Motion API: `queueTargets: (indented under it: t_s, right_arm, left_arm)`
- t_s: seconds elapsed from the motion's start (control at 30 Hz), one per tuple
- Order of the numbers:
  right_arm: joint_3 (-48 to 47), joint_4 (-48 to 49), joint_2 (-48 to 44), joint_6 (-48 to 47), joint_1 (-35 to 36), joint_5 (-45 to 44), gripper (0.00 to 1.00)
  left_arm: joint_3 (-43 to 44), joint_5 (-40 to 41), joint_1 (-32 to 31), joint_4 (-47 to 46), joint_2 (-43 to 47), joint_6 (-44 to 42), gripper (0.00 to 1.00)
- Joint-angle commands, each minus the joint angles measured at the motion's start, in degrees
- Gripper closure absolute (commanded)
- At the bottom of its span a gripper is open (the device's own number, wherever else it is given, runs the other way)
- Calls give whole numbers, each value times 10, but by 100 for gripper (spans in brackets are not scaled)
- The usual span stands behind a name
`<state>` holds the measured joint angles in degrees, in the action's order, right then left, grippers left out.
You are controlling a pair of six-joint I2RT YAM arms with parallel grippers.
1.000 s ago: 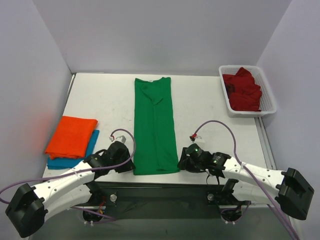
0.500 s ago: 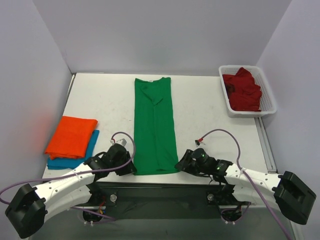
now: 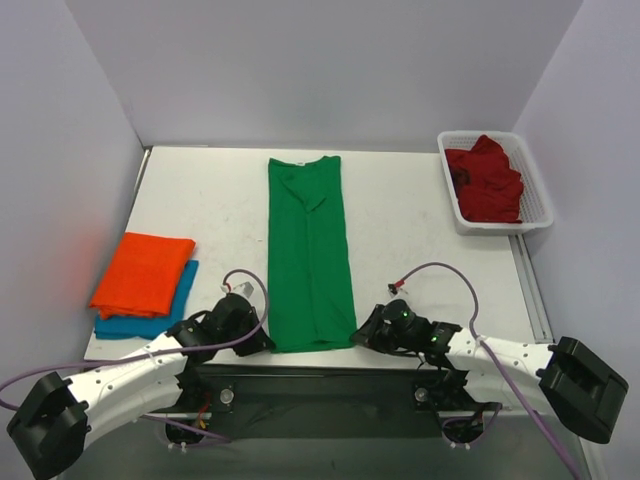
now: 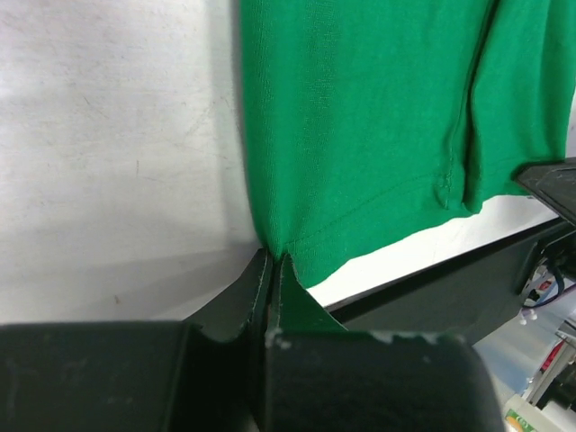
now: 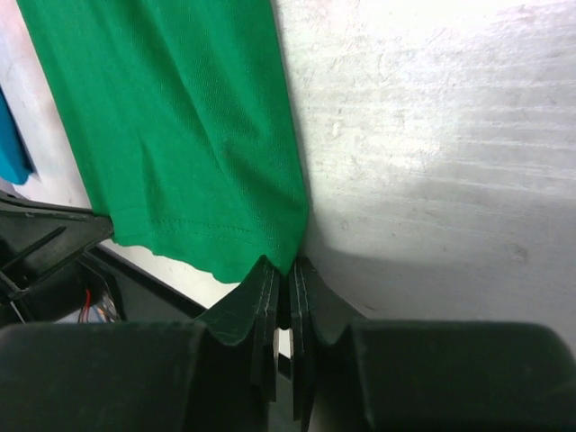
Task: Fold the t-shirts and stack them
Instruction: Grab the bottom of the folded rectangular tshirt with both arms, then fold the folded rectangular tshirt in 1/3 of the way
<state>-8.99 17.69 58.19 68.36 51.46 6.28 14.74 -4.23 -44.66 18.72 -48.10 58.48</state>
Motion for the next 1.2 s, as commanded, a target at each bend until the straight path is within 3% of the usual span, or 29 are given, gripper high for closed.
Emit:
queueTargets:
  t_s: [0.0,0.23,0.43,0.63,0.93,1.17]
  right_arm:
    - [-15,-62,3,-20,22,-7,100]
    - [-58,-159,-41,-23,121,-80,100]
    - [-152,-252,-37,-112,116,-123,100]
    - [-299,-265,95,-196,46,-77,100]
    - [-460,-264,248,-267,-84,-23,100]
    - [-565,-263,355,-292,-172,25,100]
  left_arm:
    - [-11,-6,-16,30,24,9,100]
    - [6,10,-55,112,107,21,100]
    - [70,30,-55,120,144,-2,100]
    - [177,64,-31,70,-1,-55,100]
    - [287,-6,113,-54,-197,-94,100]
    - [409,-8,175,-65,-350,-118,100]
